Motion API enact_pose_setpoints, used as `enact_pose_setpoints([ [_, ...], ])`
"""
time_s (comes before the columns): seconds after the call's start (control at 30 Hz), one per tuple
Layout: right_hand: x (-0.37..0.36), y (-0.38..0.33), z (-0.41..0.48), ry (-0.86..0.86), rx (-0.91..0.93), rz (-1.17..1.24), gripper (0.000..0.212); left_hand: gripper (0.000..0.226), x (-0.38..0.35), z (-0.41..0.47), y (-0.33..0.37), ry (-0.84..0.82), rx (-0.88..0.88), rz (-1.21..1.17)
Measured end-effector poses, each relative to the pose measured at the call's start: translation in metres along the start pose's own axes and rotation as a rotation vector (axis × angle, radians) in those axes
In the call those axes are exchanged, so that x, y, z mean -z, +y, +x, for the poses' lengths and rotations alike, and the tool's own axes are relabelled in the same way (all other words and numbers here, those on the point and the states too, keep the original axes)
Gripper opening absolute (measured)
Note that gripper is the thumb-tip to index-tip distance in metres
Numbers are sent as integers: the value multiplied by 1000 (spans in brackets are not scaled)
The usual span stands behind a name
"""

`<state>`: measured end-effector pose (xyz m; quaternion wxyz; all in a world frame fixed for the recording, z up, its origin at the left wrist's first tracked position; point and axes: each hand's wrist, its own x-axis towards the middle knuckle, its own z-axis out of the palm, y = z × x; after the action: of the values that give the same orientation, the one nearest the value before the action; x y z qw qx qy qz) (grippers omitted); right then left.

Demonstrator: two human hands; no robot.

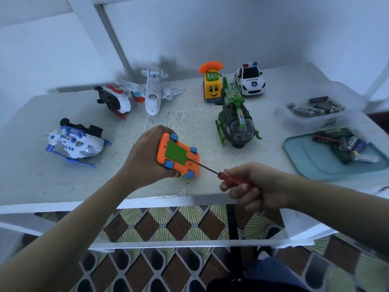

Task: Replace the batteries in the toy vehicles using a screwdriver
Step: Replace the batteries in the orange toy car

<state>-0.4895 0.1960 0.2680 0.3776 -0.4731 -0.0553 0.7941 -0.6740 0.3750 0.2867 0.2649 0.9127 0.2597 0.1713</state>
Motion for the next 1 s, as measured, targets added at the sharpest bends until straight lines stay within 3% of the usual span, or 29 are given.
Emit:
enact_pose_setpoints([
  [0.13, -2, -7, -7, 298, 283, -597, 28, 88, 1, 4, -9, -19, 17, 19],
  [0.3, 5, -21, -17, 810, 1055, -1725, 13, 86, 3, 8, -5, -54, -27, 23],
  [0.37, 7, -28, -16, 857, 1281, -1976, 10, 86, 4, 10, -3, -69, -42, 21],
  [0.47, 3, -38, -13, 807, 1420, -2147, 7, 86, 4, 12, -2, -97, -61, 19],
  [0.67, -2, -49, -21, 738, 1211, -2037, 16, 73, 5, 17, -1, -89, -81, -14],
  [0.87, -10, -52, -19, 703, 759, -1691, 31, 76, 4, 18, -1, -92, -75, -1],
  [1.0, -6, -45, -19, 539, 379, -1141, 32, 76, 3, 20, -1, -104, -87, 14],
])
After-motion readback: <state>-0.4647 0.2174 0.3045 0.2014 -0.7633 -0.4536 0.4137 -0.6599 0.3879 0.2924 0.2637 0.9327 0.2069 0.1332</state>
